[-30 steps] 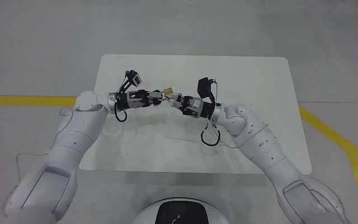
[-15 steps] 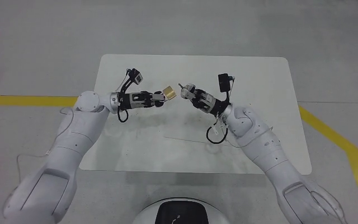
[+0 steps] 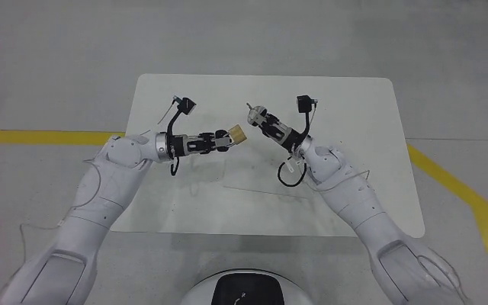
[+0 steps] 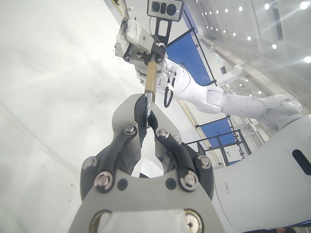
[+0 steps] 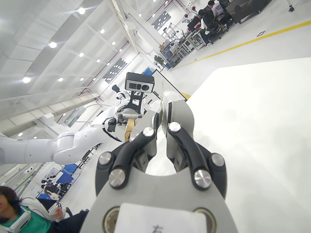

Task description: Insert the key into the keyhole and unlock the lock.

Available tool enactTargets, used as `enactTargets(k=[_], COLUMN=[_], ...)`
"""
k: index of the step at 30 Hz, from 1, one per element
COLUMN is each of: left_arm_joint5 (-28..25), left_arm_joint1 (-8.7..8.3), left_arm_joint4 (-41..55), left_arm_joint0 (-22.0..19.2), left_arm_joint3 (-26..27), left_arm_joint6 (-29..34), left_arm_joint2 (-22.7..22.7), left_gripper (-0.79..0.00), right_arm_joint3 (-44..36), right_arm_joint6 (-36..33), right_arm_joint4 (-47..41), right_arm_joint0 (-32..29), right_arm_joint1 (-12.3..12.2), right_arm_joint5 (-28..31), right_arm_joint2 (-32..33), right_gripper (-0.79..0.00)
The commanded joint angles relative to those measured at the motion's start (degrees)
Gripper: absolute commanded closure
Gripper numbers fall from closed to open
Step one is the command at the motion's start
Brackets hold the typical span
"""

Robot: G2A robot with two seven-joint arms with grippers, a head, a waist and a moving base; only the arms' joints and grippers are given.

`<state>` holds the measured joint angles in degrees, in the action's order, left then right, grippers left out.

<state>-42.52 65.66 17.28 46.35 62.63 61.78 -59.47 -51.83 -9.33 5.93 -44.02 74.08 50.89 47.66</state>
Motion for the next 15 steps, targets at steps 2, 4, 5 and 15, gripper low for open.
enactTargets(k=[2, 4, 5, 15], left_arm_joint5=[-0.3, 0.2, 0.4, 1.4], left_arm_joint1=[-0.45, -0.59, -0.64, -1.06], left_arm_joint4=[-1.5, -2.2, -2.6, -6.4], left_arm_joint0=[1.0, 1.4, 1.6, 2.8], left_arm_joint3=[1.1, 1.6, 1.9, 4.1], left_arm_joint6=[-0.9, -1.7, -2.3, -5.3], left_arm_joint2=[-0.8, -1.1, -1.2, -1.7], left_gripper=[0.0, 0.0, 0.0, 0.0], right_arm_joint3=[0.5, 1.0, 1.0, -0.5], right_arm_joint6=[-2.9, -4.9, -6.0, -16.2], right_arm_joint4=[-3.4, -4.9, -6.2, -13.0], right_arm_joint0=[0.2, 0.6, 0.5, 0.7], right_arm_joint1=[0.7, 1.0, 1.1, 1.6], right_arm_joint5=[2.2, 3.1, 3.9, 7.1], right_arm_joint2=[-1.0, -1.4, -1.7, -3.0], right_gripper=[0.0, 0.0, 0.0, 0.0])
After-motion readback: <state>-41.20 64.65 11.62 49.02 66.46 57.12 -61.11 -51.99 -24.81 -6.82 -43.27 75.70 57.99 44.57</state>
